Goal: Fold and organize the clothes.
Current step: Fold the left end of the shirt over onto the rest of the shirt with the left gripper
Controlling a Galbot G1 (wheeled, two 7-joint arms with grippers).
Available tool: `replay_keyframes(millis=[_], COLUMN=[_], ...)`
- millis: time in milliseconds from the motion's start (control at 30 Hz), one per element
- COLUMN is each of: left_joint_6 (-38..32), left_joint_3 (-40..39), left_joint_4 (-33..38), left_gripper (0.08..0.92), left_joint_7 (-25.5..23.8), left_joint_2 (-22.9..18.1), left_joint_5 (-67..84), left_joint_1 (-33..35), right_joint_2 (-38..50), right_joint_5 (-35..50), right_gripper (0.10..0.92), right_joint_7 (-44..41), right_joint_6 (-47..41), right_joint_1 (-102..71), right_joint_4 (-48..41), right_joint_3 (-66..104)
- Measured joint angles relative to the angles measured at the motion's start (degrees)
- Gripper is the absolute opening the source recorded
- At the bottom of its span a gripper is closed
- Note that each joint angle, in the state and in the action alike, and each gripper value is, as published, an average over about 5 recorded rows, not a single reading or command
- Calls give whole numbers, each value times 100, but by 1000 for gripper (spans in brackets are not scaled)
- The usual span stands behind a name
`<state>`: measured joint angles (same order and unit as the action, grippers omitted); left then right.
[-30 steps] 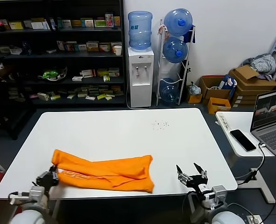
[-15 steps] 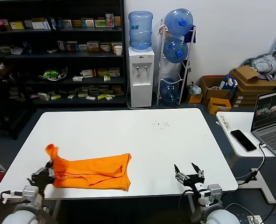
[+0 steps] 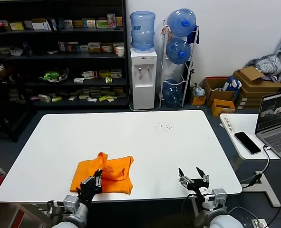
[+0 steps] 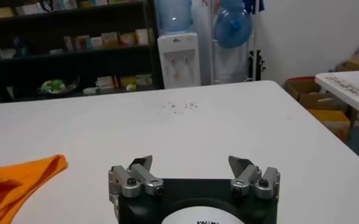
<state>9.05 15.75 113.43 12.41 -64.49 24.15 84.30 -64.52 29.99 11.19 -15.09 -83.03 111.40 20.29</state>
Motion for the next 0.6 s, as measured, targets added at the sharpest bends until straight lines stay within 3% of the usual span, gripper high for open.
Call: replay_keyframes(millis=[267, 600], left_joint_6=[77, 135], left_joint_3=[-379, -137], left_joint_4=[-195, -20], left_gripper=[144, 414], left_joint_7=[19, -85], left_joint_2=[-375, -273], left_joint_5=[-140, 257], left_joint_1=[-307, -140], right_joint_2=[-5, 50], right_joint_5=[50, 105], right_gripper=[823, 823], right_joint_7=[-4, -220], right_joint_6=[-3, 107], right_joint_1=[22, 113], right_joint_4=[23, -24], right_joint_3=[-19, -48])
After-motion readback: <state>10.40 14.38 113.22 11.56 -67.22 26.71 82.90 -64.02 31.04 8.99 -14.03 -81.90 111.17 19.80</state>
